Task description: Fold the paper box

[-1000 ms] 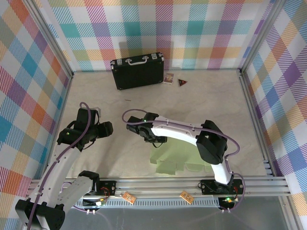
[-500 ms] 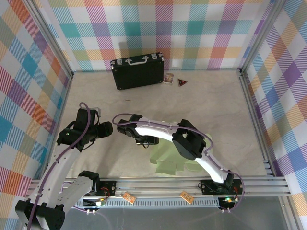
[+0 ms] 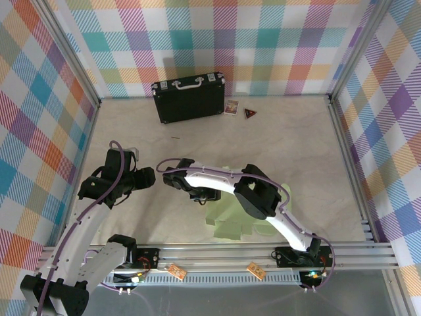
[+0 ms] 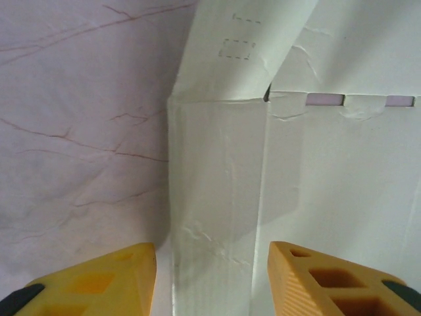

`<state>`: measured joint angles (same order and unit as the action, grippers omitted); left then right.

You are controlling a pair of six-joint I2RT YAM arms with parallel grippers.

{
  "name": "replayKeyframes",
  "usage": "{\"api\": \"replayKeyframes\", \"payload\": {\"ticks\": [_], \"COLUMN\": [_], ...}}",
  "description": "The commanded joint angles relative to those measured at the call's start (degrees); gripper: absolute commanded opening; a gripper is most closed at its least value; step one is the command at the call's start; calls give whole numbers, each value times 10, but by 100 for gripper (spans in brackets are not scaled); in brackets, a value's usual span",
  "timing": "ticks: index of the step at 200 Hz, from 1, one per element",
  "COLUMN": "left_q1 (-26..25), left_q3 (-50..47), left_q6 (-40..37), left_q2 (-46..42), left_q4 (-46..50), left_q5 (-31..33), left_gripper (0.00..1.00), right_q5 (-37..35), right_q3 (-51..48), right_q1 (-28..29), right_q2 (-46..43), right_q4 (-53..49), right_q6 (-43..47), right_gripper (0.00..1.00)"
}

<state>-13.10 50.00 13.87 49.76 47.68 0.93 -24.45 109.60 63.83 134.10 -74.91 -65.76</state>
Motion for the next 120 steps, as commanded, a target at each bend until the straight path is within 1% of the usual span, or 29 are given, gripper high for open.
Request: {"api": "replayKeyframes", "payload": {"ticks": [1,44,78,100,120], "left_q1": [-7,-9,-10,-11,-11], "left_q3": [-6,-7,-7,-7,-8], "left_q6": [-9,-9,-9,-9,-9], "left_q2": [-6,-7,-7,-8,-7], "left_q4": [-10,-9,-9,-8,-8], "left_q5": [-7,-6,-5,-4,-3], "left_gripper": [61,61,61,61,61], "right_q5": [-7,-3,-1,10,24], "right_q3": [-16,-30,-64,-102,-138], "right_q1": [3,3,2,-2,-6], "right_q2": [-19,-19,-34,-49,-66], "right_q4": [-24,-18,-6,23,60], "right_q6": [-18,-23,-36,-41,-40], "right_gripper": [48,48,44,40,33]}}
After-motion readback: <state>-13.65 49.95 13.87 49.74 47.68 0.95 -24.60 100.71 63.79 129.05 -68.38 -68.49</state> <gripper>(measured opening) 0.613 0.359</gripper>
